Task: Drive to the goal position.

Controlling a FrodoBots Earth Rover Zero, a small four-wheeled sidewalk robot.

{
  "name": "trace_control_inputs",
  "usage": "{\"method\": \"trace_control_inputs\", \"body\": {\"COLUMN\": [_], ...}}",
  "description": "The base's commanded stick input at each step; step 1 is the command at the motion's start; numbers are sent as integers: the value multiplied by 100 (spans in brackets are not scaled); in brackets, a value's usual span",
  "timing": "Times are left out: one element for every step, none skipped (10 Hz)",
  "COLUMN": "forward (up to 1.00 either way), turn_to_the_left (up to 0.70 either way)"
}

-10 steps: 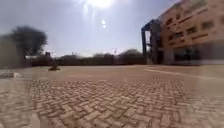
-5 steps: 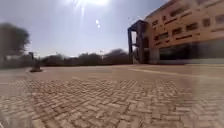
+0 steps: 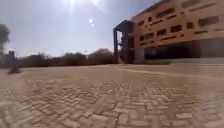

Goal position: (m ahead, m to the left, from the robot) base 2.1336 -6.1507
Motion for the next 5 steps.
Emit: {"method": "trace_control_inputs", "body": {"forward": [15,0,0,0,0], "turn_to_the_left": [-41,-45,-45,-45,-45]}}
